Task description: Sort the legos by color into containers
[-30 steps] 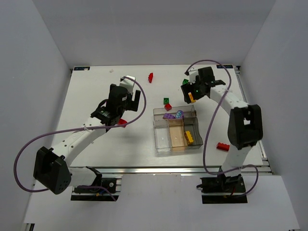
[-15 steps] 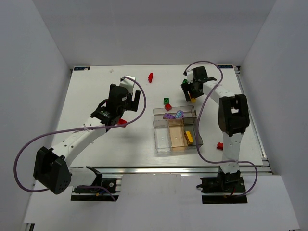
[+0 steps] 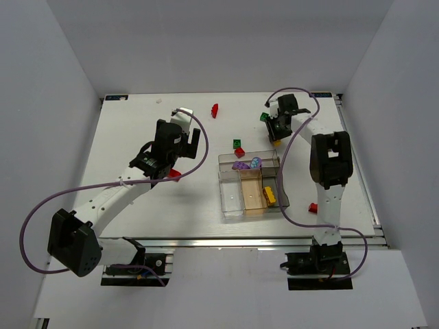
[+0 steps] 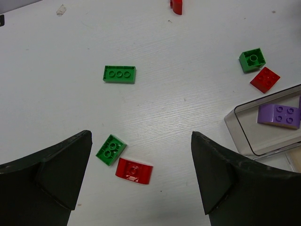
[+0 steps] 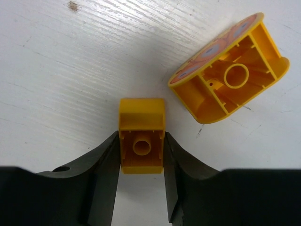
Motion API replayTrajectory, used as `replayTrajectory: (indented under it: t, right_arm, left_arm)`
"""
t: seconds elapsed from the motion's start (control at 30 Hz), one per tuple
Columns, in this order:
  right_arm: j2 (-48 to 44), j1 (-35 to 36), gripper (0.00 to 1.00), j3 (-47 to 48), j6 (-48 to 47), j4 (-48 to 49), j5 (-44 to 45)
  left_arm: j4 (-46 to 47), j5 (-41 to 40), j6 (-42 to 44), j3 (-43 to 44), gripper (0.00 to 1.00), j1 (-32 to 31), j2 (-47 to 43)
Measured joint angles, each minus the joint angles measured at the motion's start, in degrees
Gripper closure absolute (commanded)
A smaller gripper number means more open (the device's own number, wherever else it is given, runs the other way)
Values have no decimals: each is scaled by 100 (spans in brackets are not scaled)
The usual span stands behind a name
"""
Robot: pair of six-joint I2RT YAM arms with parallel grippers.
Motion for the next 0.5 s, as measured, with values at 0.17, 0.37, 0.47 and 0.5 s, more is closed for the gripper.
replayTrajectory:
  t: [0.17, 0.37, 0.47, 0.5]
  right_arm:
    - [-87, -129, 100, -94, -63, 7, -343]
    - [-1685, -280, 100, -1624, -717, 254, -1668]
    - [-2828, -302, 100, -2367, -1099, 533, -2293]
    - [-3248, -299, 100, -2601, -1257, 656, -2551]
  left_arm:
    - [0, 0, 0, 0, 4, 0, 0]
    - [0, 22, 0, 0, 4, 0, 0]
    - [-2, 35, 0, 0, 4, 0, 0]
    - [-2, 42, -2, 0, 4, 0, 0]
